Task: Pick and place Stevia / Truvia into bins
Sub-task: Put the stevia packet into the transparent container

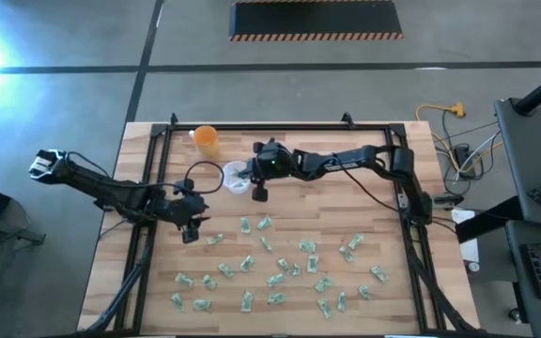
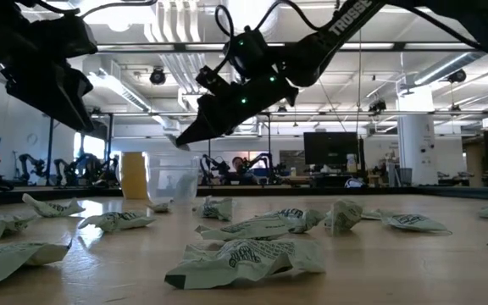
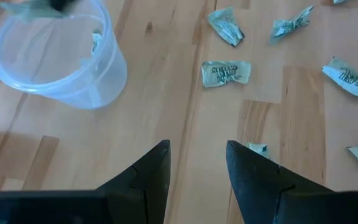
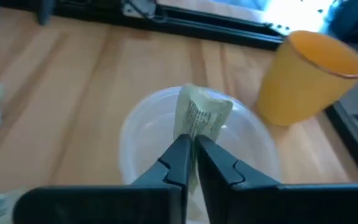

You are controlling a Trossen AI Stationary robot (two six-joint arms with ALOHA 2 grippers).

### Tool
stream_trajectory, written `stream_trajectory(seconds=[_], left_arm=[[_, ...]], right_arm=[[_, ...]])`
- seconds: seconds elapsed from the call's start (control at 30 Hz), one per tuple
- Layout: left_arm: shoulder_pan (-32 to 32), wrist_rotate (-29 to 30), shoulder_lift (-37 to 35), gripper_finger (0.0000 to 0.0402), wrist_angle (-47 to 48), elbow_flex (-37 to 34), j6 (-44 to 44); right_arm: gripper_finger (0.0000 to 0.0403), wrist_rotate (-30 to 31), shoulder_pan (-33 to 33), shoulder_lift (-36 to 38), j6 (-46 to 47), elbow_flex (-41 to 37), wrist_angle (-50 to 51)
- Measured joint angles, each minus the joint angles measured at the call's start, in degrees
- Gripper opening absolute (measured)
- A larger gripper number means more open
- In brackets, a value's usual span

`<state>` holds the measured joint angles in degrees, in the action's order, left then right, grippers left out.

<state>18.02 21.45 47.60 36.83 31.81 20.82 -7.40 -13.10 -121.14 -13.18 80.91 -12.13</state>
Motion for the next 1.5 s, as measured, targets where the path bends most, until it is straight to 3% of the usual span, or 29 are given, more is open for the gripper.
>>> stream_trajectory(seconds=[0.23, 0.4, 0.47, 0.57, 0.67, 1.07, 1.23, 1.5], left_arm=[[0.0, 0.0, 0.15, 0.014, -0.34, 0.0, 0.0], [0.08, -0.19, 2.11, 0.014, -3.16, -0.85, 1.29], [0.11, -3.28, 3.99, 0.014, -5.34, -2.17, 1.03], [0.19, -9.38, 7.24, 0.014, -8.35, -4.19, 1.09], [0.39, -11.44, 11.03, 0.014, -9.27, -4.96, 3.02], [1.33, -16.25, 24.4, 0.014, -17.33, -4.38, 4.44], [1.44, -16.48, 23.97, 0.014, -16.82, -3.76, 2.76], [1.49, -16.63, 17.58, 0.014, -18.77, -3.98, 1.29]], right_arm=[[0.0101, -0.19, -0.13, 2.61, -0.32, -0.05, 4.13], [0.0129, -0.26, 0.98, 8.17, -4.82, -0.89, 14.4], [0.0133, -0.67, 2.17, 11.01, -7.09, -1.23, 19.63], [0.0134, -2.73, 4.02, 15.19, -8.32, -1.93, 27.62], [0.0129, -3.48, 5.79, 18.61, -8.14, -3.2, 33.3], [0.0101, -3.1, 9.84, 31.1, -7.18, -14.7, 33.73], [0.0091, -3.1, 9.86, 34.64, -5.01, -20.58, 30.69], [0.0078, -3.09, 9.84, 38.28, -2.91, -28.15, 26.52]])
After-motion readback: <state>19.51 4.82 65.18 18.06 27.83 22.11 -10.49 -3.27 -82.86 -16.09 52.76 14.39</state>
